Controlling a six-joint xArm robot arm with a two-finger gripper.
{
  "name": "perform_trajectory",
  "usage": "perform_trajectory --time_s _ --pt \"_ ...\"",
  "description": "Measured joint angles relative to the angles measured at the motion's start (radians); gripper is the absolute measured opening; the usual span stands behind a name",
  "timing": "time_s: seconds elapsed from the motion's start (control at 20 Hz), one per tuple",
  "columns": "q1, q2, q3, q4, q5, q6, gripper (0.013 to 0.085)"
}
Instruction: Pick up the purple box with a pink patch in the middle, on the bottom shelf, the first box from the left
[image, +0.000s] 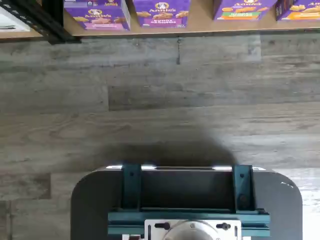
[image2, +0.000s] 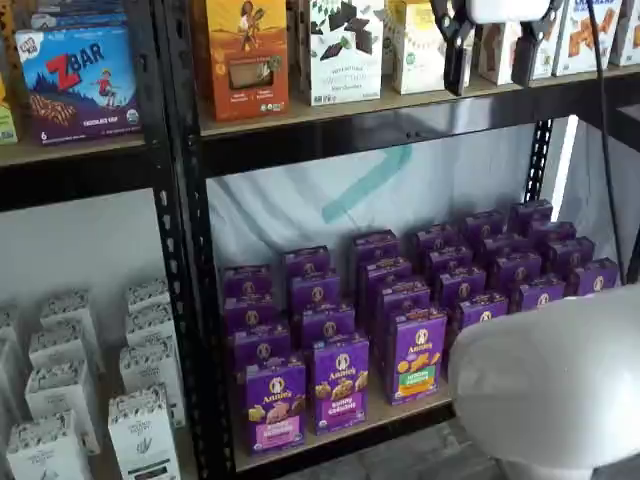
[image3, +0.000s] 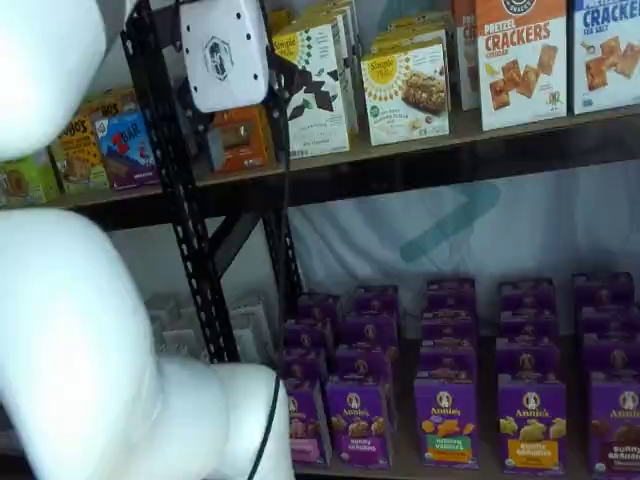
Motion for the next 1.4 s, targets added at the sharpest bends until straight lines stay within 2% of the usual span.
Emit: perform_trajectory --time_s 0.35,0.55,0.95,1.15,1.4 --pt "-0.013 -0.002 0.006 0.010 -0.015 -0.009 0.0850" --pt "0.014 0.001 0.022 -0.013 -0.035 0.008 0.0850" --pt "0.060 -0.008 0.107 -0.014 -0.128 0.053 0.0850" --pt "0.054 -0.001 0.155 0.007 -0.164 0.052 0.0850" --pt "0.063 0.000 0.249 -0.002 -0.248 0.056 0.0850"
